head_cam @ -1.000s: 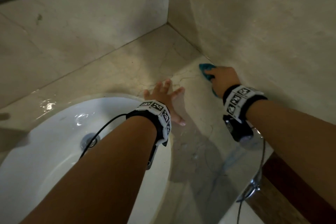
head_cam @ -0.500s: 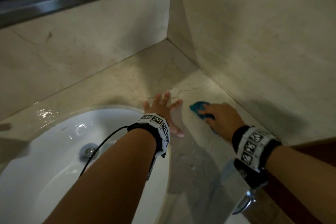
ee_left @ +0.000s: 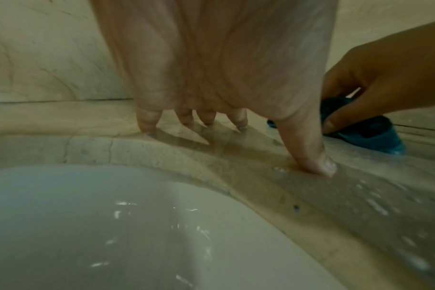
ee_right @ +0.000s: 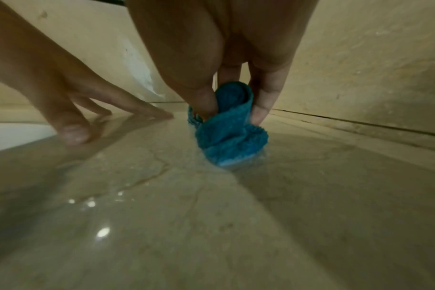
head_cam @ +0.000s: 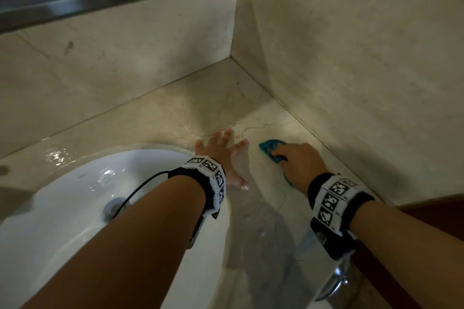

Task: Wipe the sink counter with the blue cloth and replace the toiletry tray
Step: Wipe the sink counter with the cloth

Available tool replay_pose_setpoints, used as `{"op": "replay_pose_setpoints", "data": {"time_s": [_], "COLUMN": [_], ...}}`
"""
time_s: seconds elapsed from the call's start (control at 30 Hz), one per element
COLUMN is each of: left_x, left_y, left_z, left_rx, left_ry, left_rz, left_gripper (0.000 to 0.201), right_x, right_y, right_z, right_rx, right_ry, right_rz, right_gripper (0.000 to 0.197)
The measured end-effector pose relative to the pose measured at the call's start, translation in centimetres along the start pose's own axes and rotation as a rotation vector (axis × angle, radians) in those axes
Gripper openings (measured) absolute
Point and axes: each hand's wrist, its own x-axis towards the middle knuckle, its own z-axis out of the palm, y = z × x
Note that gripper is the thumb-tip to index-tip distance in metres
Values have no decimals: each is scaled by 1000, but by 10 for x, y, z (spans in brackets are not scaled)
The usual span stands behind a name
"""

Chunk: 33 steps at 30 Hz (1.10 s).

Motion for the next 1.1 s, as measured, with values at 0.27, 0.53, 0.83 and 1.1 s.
{"op": "replay_pose_setpoints", "data": {"time_s": [0.27, 0.53, 0.83, 1.1], "left_x": [6, 9, 10, 8], "left_y": [-63, -69, -69, -69], "left_z": [-32, -25, -28, -29], "left_rx": [-96, -210, -242, -278], "left_ry": [32, 1, -25, -33], "left_rz": [-256, -263, -265, -265], "left_gripper": [117, 120, 122, 122], "right_x": [77, 184, 164, 131], "right_y": [-19, -59, -65, -55], "right_z": [0, -24, -26, -13], "right_rx": [59, -117, 33, 103], "right_ry": [62, 33, 14, -39], "right_rz": [54, 97, -194, -366], "right_gripper": [42, 37, 41, 34]}}
